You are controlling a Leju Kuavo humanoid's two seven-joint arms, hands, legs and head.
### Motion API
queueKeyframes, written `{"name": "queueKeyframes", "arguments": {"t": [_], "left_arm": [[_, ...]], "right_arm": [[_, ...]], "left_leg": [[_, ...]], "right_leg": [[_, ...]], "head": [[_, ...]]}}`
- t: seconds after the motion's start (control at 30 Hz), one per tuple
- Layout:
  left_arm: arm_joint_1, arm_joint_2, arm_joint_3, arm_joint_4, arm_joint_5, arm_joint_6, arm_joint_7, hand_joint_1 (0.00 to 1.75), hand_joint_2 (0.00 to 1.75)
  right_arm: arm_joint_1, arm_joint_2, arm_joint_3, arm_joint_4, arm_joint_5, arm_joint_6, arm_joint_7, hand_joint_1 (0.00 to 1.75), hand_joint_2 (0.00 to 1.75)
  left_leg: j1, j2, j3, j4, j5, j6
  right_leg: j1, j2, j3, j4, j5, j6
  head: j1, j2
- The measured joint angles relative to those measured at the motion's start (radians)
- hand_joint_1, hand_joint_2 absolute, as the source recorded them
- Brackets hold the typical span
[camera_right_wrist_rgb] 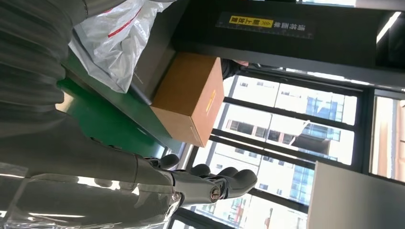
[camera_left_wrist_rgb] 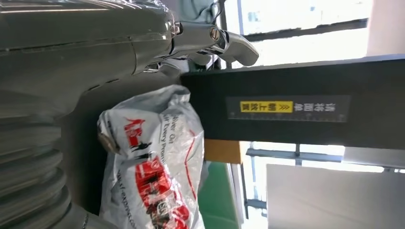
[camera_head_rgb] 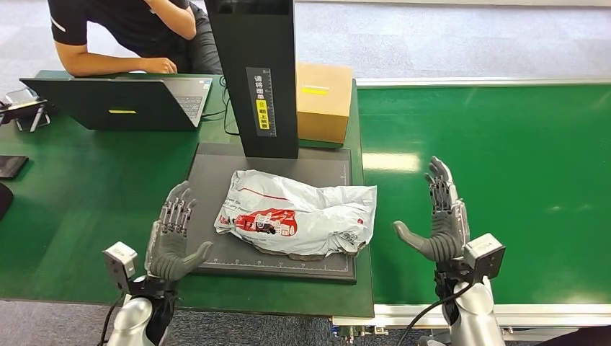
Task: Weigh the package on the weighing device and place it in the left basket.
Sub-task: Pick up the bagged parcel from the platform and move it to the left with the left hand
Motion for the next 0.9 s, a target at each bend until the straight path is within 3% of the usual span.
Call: {"name": "queueKeyframes", "arguments": {"t": [0.13,0.37,0.47,0.7,0.9], "left_arm": [[0.009,-0.002,-0.01,-0.048,-0.088,0.078,-0.01,0.0,1.75],[0.013,-0.006,-0.093,-0.11,-0.484,0.354,0.042,0.0,1.75],[0.009,-0.006,-0.148,-0.124,-0.62,0.427,0.073,0.0,1.75],[-0.008,-0.005,-0.259,-0.135,-0.716,0.442,0.107,0.0,1.75],[-0.03,0.002,-0.363,-0.133,-0.754,0.36,0.129,0.0,1.75]], "right_arm": [[0.009,0.016,-0.035,-0.002,0.0,0.012,0.013,0.0,1.75],[0.019,0.041,-0.083,-0.01,0.001,0.036,0.028,0.0,1.75],[0.02,0.048,-0.093,-0.01,0.004,0.046,0.03,0.0,1.75],[0.02,0.057,-0.1,-0.009,0.006,0.054,0.03,0.0,1.75],[0.019,0.06,-0.102,0.0,0.011,0.066,0.029,0.0,1.75]], "left_leg": [[0.0,0.0,0.0,0.0,0.0,0.0],[0.0,0.0,0.0,0.0,0.0,0.0],[0.0,0.0,0.0,0.0,0.0,0.0],[0.0,0.0,0.0,0.0,0.0,0.0],[0.0,0.0,0.0,0.0,0.0,0.0]], "right_leg": [[0.0,0.0,0.0,0.0,0.0,0.0],[0.0,0.0,0.0,0.0,0.0,0.0],[0.0,0.0,0.0,0.0,0.0,0.0],[0.0,0.0,0.0,0.0,0.0,0.0],[0.0,0.0,0.0,0.0,0.0,0.0]], "head": [[0.0,0.0],[0.0,0.0],[0.0,0.0],[0.0,0.0],[0.0,0.0]]}}
